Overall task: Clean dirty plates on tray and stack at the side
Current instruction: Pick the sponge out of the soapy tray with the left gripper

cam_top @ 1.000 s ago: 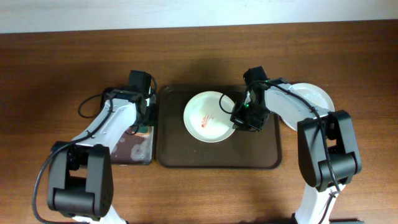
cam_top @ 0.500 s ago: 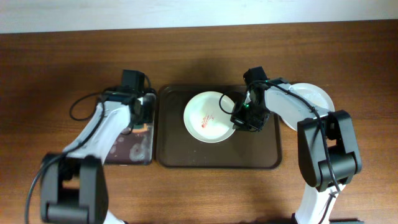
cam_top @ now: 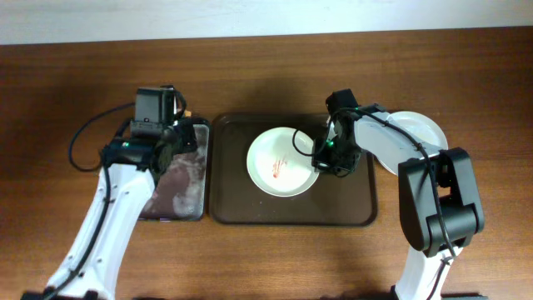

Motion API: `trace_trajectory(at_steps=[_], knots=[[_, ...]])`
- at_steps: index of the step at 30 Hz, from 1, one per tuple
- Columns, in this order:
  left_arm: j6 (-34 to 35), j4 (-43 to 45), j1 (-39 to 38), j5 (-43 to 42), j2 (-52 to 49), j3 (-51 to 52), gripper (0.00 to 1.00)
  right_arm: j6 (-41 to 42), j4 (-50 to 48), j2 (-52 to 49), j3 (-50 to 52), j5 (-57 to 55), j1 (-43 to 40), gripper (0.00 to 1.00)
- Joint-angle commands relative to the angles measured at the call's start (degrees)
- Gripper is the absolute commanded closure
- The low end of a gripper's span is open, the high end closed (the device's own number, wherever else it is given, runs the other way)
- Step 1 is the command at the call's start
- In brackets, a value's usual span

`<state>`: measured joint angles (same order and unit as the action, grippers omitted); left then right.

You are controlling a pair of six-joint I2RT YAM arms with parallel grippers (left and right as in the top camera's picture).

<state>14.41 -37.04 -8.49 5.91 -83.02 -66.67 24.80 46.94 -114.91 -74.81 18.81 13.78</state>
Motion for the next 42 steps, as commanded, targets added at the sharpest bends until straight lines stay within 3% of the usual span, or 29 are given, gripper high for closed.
trace_trajectory(at_steps=[1, 5, 8, 12, 21, 22, 24, 25, 28, 30, 31, 42], knots=[[0.6, 0.6, 0.2, -0.5, 4.7, -0.1, 1.00, -2.1, -1.7, 0.2, 0.0, -6.2, 0.5, 0.93], [2.3, 0.4, 0.4, 0.5, 8.3, 0.0, 1.00, -2.1, -3.9, 0.2, 0.0, -9.8, 0.5, 0.89], [2.3, 0.4, 0.4, 0.5, 9.5, 0.0, 1.00, -2.1, -3.9, 0.2, 0.0, -9.8, 0.5, 0.96], [2.2, 1.7, 0.4, 0.5, 9.9, 0.0, 1.00, -2.1, -3.9, 0.2, 0.0, -9.8, 0.5, 0.96], [2.2, 2.5, 0.4, 0.6, 9.9, 0.0, 1.00, -3.6, -2.6, 0.2, 0.0, -2.8, 3.5, 0.96], [2.3, 2.6, 0.4, 0.6, 9.9, 0.0, 1.00, -3.6, -2.6, 0.2, -0.1, -2.9, 3.5, 0.92], [2.2, 2.5, 0.4, 0.5, 9.9, 0.0, 1.00, -3.6, -3.3, 0.2, -0.1, -3.0, 2.9, 0.73], [2.3, 2.4, 0.4, 0.5, 9.9, 0.0, 1.00, -3.6, -4.3, 0.2, -0.1, -3.2, 2.1, 0.72], [2.3, 2.3, 0.4, 0.5, 9.9, 0.0, 1.00, -3.6, -5.9, 0.2, -0.1, -3.2, 0.3, 0.76], [2.3, 2.3, 0.4, 0.5, 9.9, 0.0, 1.00, -3.6, -5.6, 0.2, 0.0, -3.2, 0.0, 0.92], [2.3, 2.3, 0.4, 0.5, 9.9, 0.0, 1.00, -3.6, -5.5, 0.2, 0.0, -3.1, 0.2, 0.95], [2.3, 2.1, 0.4, 0.5, 9.9, 0.0, 1.00, -3.6, -4.9, 0.2, 0.0, -3.2, 2.8, 0.96]])
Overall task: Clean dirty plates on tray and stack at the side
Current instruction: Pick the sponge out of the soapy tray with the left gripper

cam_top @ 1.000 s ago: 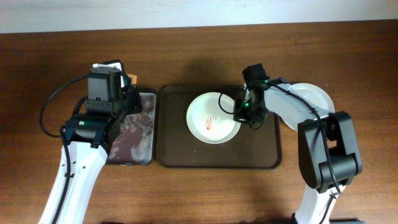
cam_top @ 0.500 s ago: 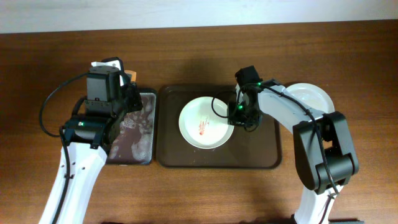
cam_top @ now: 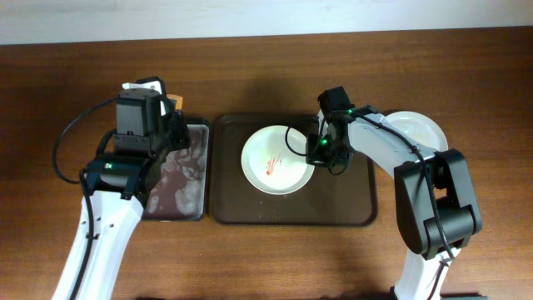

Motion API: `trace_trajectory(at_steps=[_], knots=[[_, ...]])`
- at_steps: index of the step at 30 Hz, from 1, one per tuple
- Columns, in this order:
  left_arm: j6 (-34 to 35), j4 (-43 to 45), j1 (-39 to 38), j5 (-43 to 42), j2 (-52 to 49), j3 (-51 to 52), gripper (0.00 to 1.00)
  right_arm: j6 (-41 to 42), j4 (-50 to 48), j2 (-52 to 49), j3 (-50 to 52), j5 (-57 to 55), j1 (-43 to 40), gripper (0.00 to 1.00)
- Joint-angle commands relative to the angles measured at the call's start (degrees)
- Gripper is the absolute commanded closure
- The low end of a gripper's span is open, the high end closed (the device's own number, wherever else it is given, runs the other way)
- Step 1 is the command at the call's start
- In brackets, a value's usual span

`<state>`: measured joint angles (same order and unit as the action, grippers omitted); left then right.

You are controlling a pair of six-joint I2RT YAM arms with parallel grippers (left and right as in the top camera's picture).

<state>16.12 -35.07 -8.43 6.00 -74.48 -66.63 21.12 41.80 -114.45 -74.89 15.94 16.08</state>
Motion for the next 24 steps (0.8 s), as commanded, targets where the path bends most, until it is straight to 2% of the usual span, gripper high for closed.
trace_trajectory(at_steps=[1, 8, 18, 24], knots=[[0.6, 0.1, 0.3, 0.5, 1.4, -0.1, 1.00, 0.1, 0.2, -0.3, 0.1, -0.3, 0.5, 0.96], [0.6, -0.4, 0.3, 0.5, 0.9, 0.0, 1.00, 0.1, 0.2, -0.3, 0.1, -0.3, 0.5, 0.96], [0.5, -7.1, 0.3, 0.5, -15.8, 0.1, 1.00, 0.1, 0.8, -0.3, 0.1, -0.3, 0.5, 0.96], [0.5, -7.7, 0.3, 0.4, -18.3, 0.1, 1.00, 0.1, 0.9, -0.3, 0.1, -0.3, 0.5, 0.96]])
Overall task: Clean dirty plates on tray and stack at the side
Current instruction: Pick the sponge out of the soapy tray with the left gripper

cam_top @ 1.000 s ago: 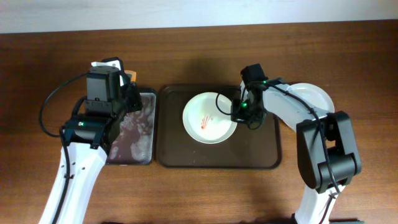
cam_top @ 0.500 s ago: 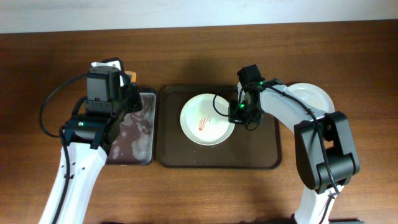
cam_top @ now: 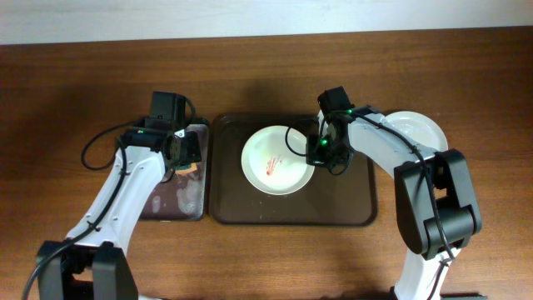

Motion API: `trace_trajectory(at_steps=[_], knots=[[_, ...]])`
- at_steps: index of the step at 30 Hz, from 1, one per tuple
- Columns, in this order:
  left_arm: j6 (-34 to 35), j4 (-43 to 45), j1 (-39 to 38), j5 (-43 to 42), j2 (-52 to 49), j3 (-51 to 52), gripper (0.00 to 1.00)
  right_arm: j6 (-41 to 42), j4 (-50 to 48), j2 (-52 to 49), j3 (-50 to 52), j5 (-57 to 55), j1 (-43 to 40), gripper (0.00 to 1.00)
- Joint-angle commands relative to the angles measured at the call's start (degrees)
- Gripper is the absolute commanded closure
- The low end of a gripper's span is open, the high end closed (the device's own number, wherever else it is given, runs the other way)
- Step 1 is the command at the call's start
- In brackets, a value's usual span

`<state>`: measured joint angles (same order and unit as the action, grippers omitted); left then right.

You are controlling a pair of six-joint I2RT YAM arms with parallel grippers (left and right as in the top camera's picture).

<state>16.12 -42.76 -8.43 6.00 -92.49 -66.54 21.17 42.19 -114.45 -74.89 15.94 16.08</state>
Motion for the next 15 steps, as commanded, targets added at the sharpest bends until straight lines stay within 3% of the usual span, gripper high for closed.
trace_trajectory(at_steps=[1, 15], knots=[[0.6, 0.0, 0.3, 0.4, -0.3, 0.0, 1.00, 0.1, 0.5, -0.3, 0.1, -0.2, 0.5, 0.96], [0.7, -3.1, 0.3, -0.8, -0.3, 0.0, 1.00, 0.1, 0.9, -0.3, 0.1, -0.1, 0.5, 0.96]])
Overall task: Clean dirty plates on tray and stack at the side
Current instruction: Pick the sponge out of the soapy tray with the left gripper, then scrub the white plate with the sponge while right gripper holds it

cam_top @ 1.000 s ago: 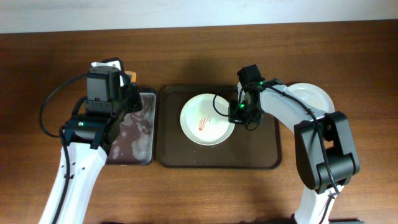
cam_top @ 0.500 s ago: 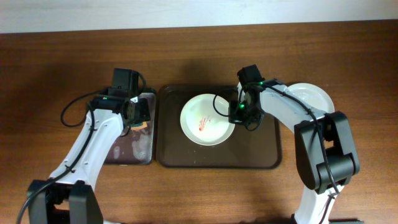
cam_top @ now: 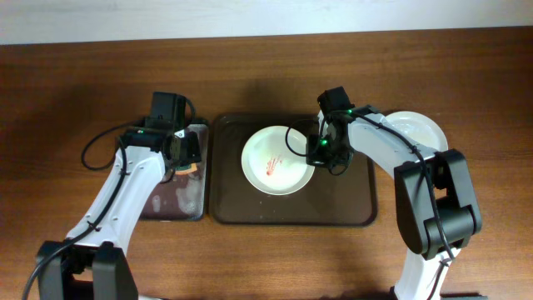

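A white plate (cam_top: 276,160) with a red smear lies on the dark brown tray (cam_top: 291,212). My right gripper (cam_top: 316,150) is at the plate's right rim and looks shut on it. A clean white plate (cam_top: 416,129) rests on the table to the right of the tray. My left gripper (cam_top: 188,160) hangs over the small wet tray (cam_top: 179,198) left of the brown tray. A bit of orange sponge (cam_top: 191,168) shows at its fingertips, and it appears shut on the sponge.
The wet tray and the brown tray stand side by side, almost touching. The right arm reaches across the brown tray's right part and over the clean plate's edge. A black cable loops out to the left of the left arm.
At first my right gripper was at the dirty plate's right rim and my left gripper was at the wet tray's far end. Then the plate lay a little further left and the left arm stood high. Since then the left gripper has come down over the wet tray with the sponge.
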Motion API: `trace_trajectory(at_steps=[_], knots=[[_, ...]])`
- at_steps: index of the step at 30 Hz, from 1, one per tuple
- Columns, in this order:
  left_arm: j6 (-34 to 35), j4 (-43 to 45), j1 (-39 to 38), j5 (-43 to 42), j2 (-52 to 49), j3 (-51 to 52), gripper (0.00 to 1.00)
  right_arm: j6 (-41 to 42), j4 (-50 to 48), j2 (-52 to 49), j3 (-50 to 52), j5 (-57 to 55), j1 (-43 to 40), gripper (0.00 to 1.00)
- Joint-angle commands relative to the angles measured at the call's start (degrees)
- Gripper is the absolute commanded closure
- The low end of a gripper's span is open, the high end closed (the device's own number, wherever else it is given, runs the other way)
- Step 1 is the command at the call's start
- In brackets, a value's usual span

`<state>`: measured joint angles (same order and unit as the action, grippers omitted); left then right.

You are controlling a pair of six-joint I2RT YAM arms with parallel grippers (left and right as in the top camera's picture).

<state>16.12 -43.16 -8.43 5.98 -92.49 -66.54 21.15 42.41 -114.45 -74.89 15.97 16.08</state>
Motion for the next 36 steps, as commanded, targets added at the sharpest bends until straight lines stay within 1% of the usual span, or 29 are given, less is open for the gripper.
trace_trajectory(at_steps=[1, 2, 5, 7, 8, 11, 12, 13, 17, 19, 21, 23, 25, 28, 30, 32, 36], knots=[[1.2, -4.8, 0.3, -0.6, -0.3, 0.0, 1.00, 0.1, 0.8, -0.3, 0.1, -0.1, 0.5, 0.96], [1.2, -6.2, 0.3, -0.7, -0.3, 0.0, 1.00, 0.1, 0.7, -0.3, 0.1, -0.1, 0.5, 0.96], [1.2, -6.1, 0.3, -0.7, -0.3, 0.0, 1.00, 0.1, 0.9, -0.3, 0.1, -0.1, 0.5, 0.96], [1.2, -5.0, 0.3, -3.2, -0.3, 0.0, 1.00, 0.1, 0.9, -0.3, 0.1, -0.1, 0.5, 0.96], [0.9, -2.3, -0.1, -8.4, -0.3, 0.0, 1.00, 0.1, 0.9, -0.3, 0.1, -0.1, 0.7, 0.97], [1.0, 3.2, -2.3, -15.8, -0.4, 0.0, 1.00, 0.1, 0.8, -0.3, 0.1, -0.1, 2.0, 0.96], [1.0, 6.3, -4.2, -20.0, -0.5, 0.0, 1.00, 0.1, 0.7, -0.3, 0.1, -0.1, 2.8, 0.96], [1.1, 7.9, -5.6, -21.6, -0.7, 0.0, 1.00, 0.1, 0.6, -0.3, 0.1, -0.1, 3.4, 0.96], [6.9, 11.6, -11.5, -21.7, -4.0, 0.0, 1.00, 0.1, 0.6, -0.3, 0.1, -0.1, 3.7, 0.96], [7.5, 14.2, -14.4, -22.4, -6.8, 0.0, 1.00, 0.1, 0.6, -0.3, 0.1, -0.1, 3.7, 0.96], [7.5, 18.5, -16.7, -26.3, -9.6, 0.0, 1.00, 0.1, 0.6, -0.3, 0.1, -0.1, 3.7, 0.96], [7.5, 21.5, -18.3, -28.3, -11.9, 0.0, 1.00, 0.1, 0.7, -0.3, 0.1, -0.1, 3.7, 0.96], [8.7, 22.8, -19.4, -28.3, -13.9, 0.0, 1.00, 0.1, 0.7, -0.3, 0.1, -0.1, 3.7, 0.96], [8.7, 23.9, -20.0, -28.1, -16.9, 0.0, 1.00, 0.1, 0.8, -0.3, 0.1, -0.1, 3.7, 0.96], [8.7, 23.7, -19.9, -24.8, -18.3, 0.0, 1.00, 0.1, 0.9, -0.3, 0.1, -0.1, 3.7, 0.96], [8.7, 21.7, -19.9, -19.3, -18.3, 0.0, 1.00, 0.1, 0.9, -0.3, 0.1, -0.1, 3.7, 0.96], [8.7, 12.1, -19.9, -4.7, -16.4, 0.0, 1.00, 0.1, 0.9, -0.3, 0.1, -0.1, 3.7, 0.96]])
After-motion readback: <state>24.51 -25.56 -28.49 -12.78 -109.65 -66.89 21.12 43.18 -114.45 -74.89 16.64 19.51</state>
